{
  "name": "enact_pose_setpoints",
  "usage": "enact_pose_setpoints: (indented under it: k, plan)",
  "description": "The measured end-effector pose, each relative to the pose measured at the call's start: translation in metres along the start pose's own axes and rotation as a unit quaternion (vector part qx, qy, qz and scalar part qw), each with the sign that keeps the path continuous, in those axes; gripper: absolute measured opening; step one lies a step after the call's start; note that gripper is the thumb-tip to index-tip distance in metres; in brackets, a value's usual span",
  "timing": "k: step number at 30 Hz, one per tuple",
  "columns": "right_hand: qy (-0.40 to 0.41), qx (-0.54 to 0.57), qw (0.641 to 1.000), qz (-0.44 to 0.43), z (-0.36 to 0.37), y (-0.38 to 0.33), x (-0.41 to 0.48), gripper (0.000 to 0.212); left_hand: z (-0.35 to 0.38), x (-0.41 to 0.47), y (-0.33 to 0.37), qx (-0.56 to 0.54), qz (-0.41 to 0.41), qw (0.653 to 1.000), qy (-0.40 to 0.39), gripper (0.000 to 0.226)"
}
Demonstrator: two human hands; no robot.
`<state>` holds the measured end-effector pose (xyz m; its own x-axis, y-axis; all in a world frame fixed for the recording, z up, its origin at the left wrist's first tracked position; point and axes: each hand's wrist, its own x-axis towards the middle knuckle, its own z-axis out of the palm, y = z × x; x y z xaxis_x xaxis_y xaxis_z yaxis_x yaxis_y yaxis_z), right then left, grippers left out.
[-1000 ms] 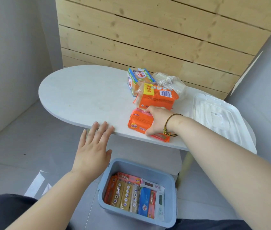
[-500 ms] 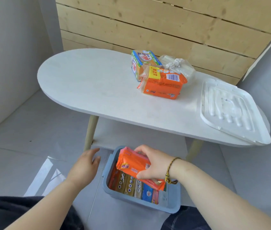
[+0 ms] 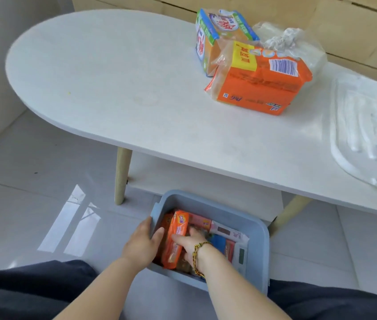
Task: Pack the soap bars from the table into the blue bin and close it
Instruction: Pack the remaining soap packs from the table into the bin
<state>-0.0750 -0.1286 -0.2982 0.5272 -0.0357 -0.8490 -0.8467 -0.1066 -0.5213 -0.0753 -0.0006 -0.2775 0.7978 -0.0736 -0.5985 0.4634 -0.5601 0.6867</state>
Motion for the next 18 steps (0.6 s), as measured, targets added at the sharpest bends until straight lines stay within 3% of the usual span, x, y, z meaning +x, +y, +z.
enact_pose_setpoints:
  k: [4,10,18]
  plan:
    - [-0.019,0.003,1.000,0.001,0.017,0.002,0.015,0.066,0.005,0.007,-0.014,0.012,0.001,1.000,-0.007,0.057]
    - [0.014,-0.050,0.998,-0.029,0.022,0.000,0.027,0.055,0.000,0.011,-0.030,0.107,0.040,0.993,-0.004,0.063]
    - [0.054,-0.153,0.986,-0.034,0.021,-0.001,0.034,0.053,0.002,0.015,-0.036,0.109,0.059,0.992,0.000,0.063]
